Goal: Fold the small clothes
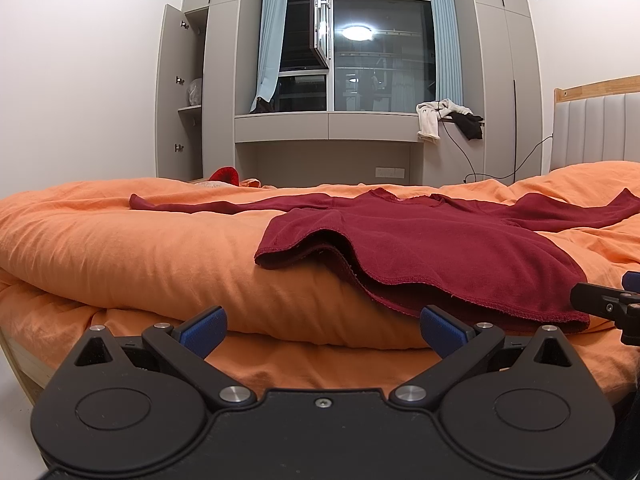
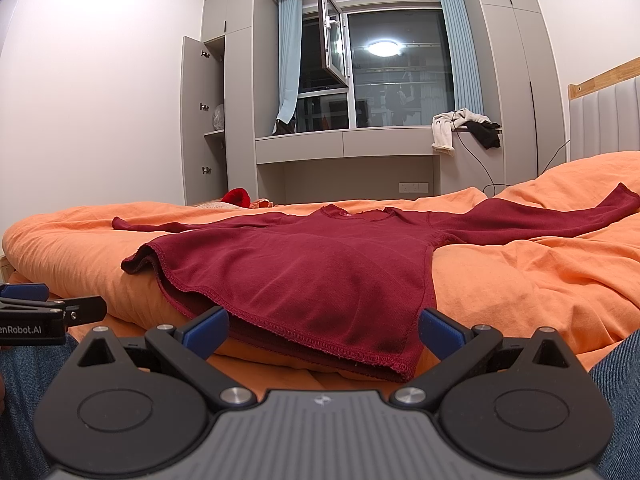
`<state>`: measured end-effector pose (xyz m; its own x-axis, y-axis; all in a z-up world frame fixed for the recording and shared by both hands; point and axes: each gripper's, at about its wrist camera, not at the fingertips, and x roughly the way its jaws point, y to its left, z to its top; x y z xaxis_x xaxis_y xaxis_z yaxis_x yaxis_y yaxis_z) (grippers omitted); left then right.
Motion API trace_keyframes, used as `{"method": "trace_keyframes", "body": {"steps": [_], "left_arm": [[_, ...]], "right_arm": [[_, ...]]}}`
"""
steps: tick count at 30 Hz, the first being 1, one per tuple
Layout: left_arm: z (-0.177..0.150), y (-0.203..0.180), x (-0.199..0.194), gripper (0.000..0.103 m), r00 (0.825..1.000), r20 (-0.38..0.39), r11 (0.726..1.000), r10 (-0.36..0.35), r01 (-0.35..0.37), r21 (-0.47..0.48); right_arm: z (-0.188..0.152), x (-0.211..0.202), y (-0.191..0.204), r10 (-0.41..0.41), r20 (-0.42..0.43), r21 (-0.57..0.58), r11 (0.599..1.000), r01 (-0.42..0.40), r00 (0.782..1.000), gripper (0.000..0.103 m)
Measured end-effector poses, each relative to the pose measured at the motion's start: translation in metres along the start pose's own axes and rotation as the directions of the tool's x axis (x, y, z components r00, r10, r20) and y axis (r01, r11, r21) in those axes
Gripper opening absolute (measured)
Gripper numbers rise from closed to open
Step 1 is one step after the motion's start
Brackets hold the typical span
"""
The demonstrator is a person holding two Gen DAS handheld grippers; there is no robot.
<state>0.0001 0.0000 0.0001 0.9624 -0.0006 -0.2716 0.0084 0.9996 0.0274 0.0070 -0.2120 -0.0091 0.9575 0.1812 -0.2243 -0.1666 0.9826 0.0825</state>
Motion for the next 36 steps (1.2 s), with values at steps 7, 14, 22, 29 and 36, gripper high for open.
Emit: {"method": "trace_keyframes", "body": {"steps": [7, 14, 22, 29, 36], "left_arm": [[0.0, 0.0, 0.0, 0.103, 1.0, -0.001, 1.0, 0.0, 0.0, -0.001], [0.0, 0.0, 0.0, 0.103, 1.0, -0.001, 1.0, 0.0, 0.0, -0.001], [0.0, 0.0, 0.0, 0.103, 1.0, -0.002, 1.0, 0.0, 0.0, -0.001], [0.001, 0.0, 0.002, 0.103, 1.0, -0.02, 1.0, -0.003, 0.003, -0.004], [0.017, 0.003, 0.024, 0.103, 0.994, -0.104, 0.999, -0.015, 0.01, -0.052]], "right_arm": [[0.0, 0.0, 0.0, 0.0, 0.0, 0.0, 1.0, 0.0, 1.0, 0.103], [0.0, 0.0, 0.0, 0.0, 0.0, 0.0, 1.0, 0.0, 1.0, 0.103], [0.0, 0.0, 0.0, 0.0, -0.001, -0.001, 1.0, 0.0, 1.0, 0.103], [0.003, 0.001, 0.0, -0.005, -0.017, 0.006, 1.0, 0.005, 1.0, 0.103], [0.024, 0.017, -0.014, -0.085, -0.143, 0.072, 0.993, 0.096, 0.986, 0.103]]}}
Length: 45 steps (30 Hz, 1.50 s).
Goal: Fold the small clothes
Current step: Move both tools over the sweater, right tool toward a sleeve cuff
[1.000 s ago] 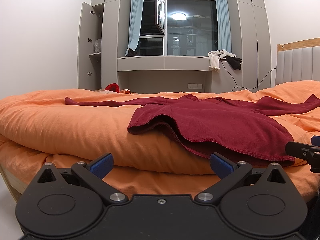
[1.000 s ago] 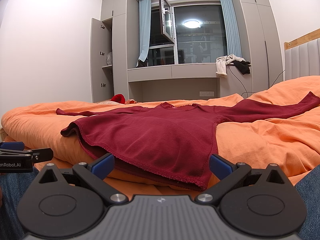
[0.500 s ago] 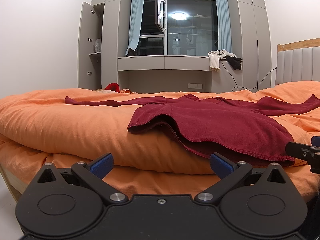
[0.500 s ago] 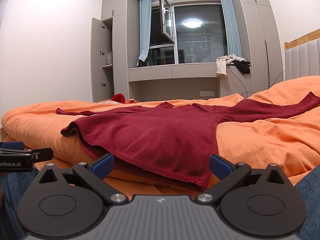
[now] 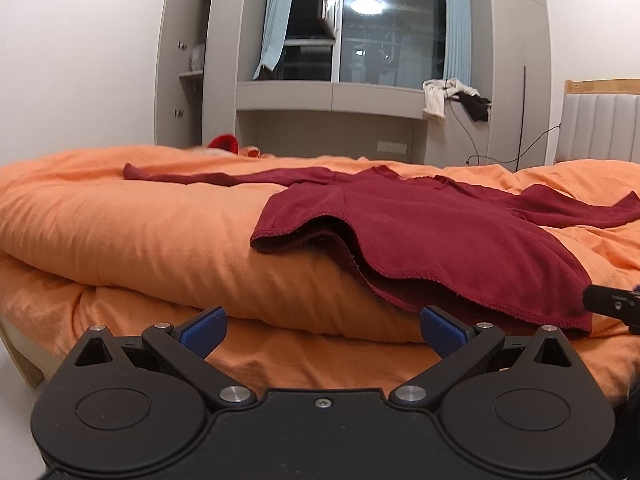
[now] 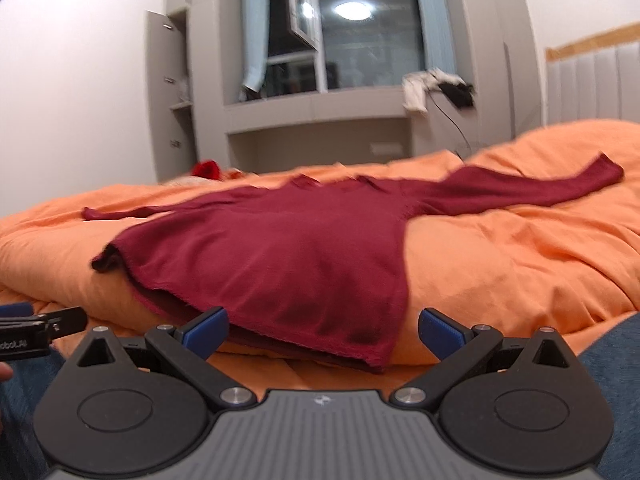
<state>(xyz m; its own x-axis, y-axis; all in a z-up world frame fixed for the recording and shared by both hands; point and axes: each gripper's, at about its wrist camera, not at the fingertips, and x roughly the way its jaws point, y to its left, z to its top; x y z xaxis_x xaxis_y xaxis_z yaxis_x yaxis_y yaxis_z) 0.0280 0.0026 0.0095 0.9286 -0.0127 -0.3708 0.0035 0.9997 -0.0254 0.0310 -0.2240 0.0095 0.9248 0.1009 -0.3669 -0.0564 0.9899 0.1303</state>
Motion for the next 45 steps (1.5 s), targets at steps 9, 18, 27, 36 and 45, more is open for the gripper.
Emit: {"method": "trace_keyframes", "body": {"steps": [9, 18, 27, 36, 45], "left_arm": [[0.05, -0.032, 0.034, 0.103, 1.0, -0.013, 0.999, 0.007, -0.007, 0.039], [0.097, -0.092, 0.082, 0.103, 0.999, -0.044, 0.995, -0.008, 0.012, 0.096], [0.134, -0.169, 0.151, 0.103, 0.996, -0.075, 0.98, -0.047, 0.061, 0.189], [0.164, -0.232, 0.217, 0.103, 0.99, -0.115, 0.975, -0.077, 0.099, 0.2], [0.175, -0.258, 0.265, 0.103, 0.988, -0.145, 0.98, -0.057, 0.083, 0.182]], "right_arm": [[0.035, 0.009, -0.031, -0.055, -0.005, 0.018, 0.998, 0.055, 0.998, 0.103], [0.072, 0.039, -0.089, -0.112, 0.024, 0.047, 0.993, 0.11, 0.993, 0.103], [0.114, 0.091, -0.193, -0.224, 0.085, 0.13, 0.969, 0.212, 0.971, 0.103], [0.141, 0.142, -0.275, -0.294, 0.098, 0.162, 0.947, 0.276, 0.951, 0.103], [0.131, 0.148, -0.3, -0.273, 0.134, 0.174, 0.953, 0.249, 0.952, 0.103]]}}
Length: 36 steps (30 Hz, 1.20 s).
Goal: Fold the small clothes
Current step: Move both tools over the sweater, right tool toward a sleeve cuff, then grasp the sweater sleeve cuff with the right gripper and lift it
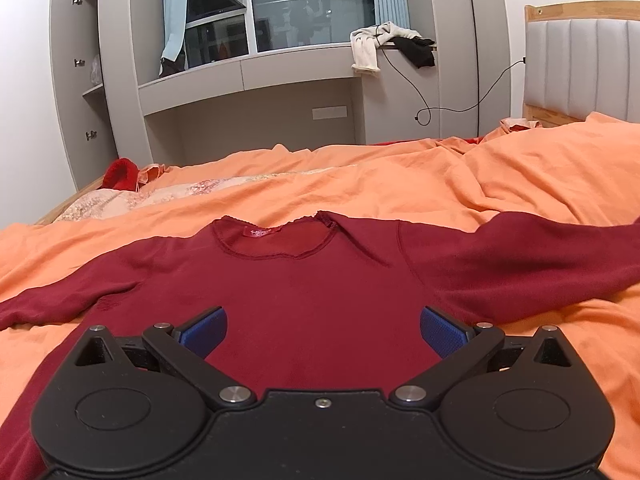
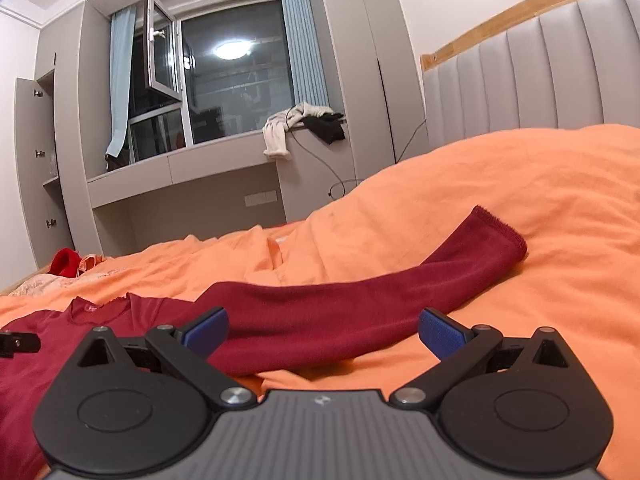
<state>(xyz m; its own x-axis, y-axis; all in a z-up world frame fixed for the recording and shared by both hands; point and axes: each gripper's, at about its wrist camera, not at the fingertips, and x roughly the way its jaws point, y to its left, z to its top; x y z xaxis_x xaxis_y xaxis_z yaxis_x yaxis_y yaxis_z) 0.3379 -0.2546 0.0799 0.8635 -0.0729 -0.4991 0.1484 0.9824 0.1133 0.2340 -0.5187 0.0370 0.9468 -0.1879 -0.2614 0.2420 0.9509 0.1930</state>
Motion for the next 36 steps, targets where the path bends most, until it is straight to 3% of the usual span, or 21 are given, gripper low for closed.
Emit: {"method": "trace_keyframes", "body": {"steps": [5, 14, 22, 26, 29, 33, 36], "left_arm": [[0.003, 0.001, 0.018, 0.103, 1.0, -0.019, 0.999, -0.005, 0.004, -0.044], [-0.014, 0.005, 0.035, 0.103, 0.999, -0.052, 0.998, 0.016, -0.019, -0.061], [-0.016, 0.007, 0.041, 0.103, 0.998, -0.055, 0.998, 0.01, -0.014, -0.068], [-0.019, 0.003, 0.043, 0.103, 0.998, -0.062, 0.998, 0.013, -0.016, -0.059], [-0.024, 0.002, 0.046, 0.103, 0.997, -0.075, 0.999, 0.017, -0.021, -0.049], [-0.026, 0.001, 0.045, 0.103, 0.996, -0.082, 0.999, 0.026, -0.029, -0.04], [-0.023, 0.002, 0.04, 0.103, 0.997, -0.074, 0.998, 0.03, -0.033, -0.045]], "right_arm": [[-0.001, 0.001, -0.012, -0.059, 0.04, -0.014, 0.998, 0.06, 0.997, 0.103], [-0.001, 0.005, -0.055, -0.164, 0.055, 0.093, 0.983, 0.159, 0.985, 0.103], [0.003, 0.017, -0.072, -0.235, 0.077, 0.112, 0.968, 0.226, 0.969, 0.103], [0.01, 0.034, -0.078, -0.189, 0.045, 0.099, 0.978, 0.184, 0.981, 0.103], [0.013, 0.046, -0.088, -0.139, 0.017, 0.151, 0.979, 0.135, 0.99, 0.103], [0.017, 0.059, -0.107, -0.134, 0.011, 0.242, 0.962, 0.128, 0.991, 0.103], [0.019, 0.063, -0.119, -0.139, 0.027, 0.325, 0.938, 0.122, 0.99, 0.094]]}}
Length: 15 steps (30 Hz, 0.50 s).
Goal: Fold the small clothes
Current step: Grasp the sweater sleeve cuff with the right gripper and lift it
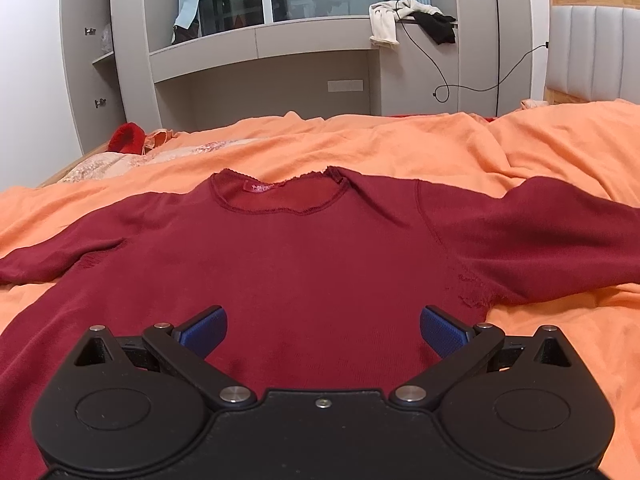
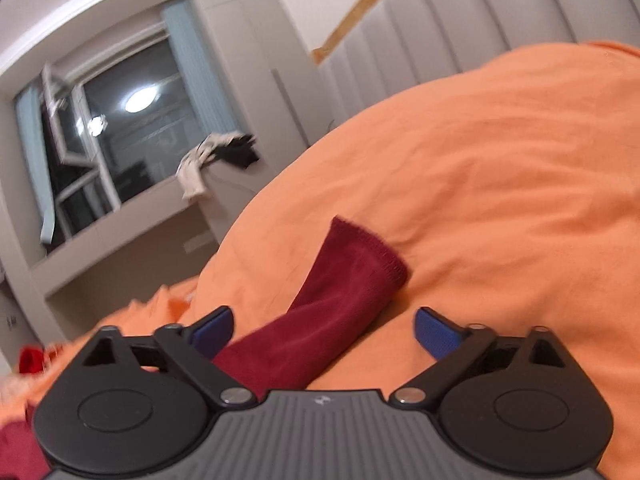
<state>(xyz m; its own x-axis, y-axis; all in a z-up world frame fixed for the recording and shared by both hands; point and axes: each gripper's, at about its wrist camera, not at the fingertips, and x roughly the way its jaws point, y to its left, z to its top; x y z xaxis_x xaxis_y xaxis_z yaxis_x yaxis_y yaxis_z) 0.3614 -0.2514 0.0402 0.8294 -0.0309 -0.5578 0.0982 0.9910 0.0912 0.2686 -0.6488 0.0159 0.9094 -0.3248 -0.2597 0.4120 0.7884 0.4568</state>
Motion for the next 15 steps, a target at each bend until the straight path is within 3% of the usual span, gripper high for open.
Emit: {"method": "trace_keyframes", "body": {"steps": [3, 6, 7, 8, 10, 15], "left_arm": [[0.004, 0.003, -0.008, 0.103, 1.0, 0.0, 1.0, 0.013, -0.013, 0.0], [0.009, 0.009, -0.017, 0.103, 0.998, -0.005, 0.998, 0.058, -0.058, 0.011], [0.01, 0.013, -0.021, 0.103, 0.998, -0.001, 0.998, 0.064, -0.064, 0.012], [0.011, 0.018, -0.026, 0.103, 0.998, 0.005, 0.998, 0.066, -0.066, 0.009], [0.013, 0.03, -0.034, 0.103, 0.997, 0.016, 0.998, 0.07, -0.07, 0.001], [0.016, 0.065, -0.046, 0.103, 0.995, 0.026, 0.995, 0.095, -0.094, -0.037]], "right_arm": [[0.004, 0.007, -0.008, -0.026, 0.027, 0.065, 0.998, 0.025, 0.999, 0.076], [0.005, 0.017, -0.015, -0.081, 0.021, 0.114, 0.99, 0.078, 0.996, 0.036], [0.004, 0.019, -0.018, -0.093, 0.012, 0.13, 0.987, 0.091, 0.996, 0.017], [0.004, 0.021, -0.02, -0.096, 0.006, 0.145, 0.985, 0.094, 0.995, 0.01], [0.004, 0.02, -0.021, -0.075, 0.023, 0.156, 0.985, 0.071, 0.997, 0.005], [0.011, 0.004, -0.002, -0.003, 0.089, 0.106, 0.994, -0.006, 0.996, 0.003]]}}
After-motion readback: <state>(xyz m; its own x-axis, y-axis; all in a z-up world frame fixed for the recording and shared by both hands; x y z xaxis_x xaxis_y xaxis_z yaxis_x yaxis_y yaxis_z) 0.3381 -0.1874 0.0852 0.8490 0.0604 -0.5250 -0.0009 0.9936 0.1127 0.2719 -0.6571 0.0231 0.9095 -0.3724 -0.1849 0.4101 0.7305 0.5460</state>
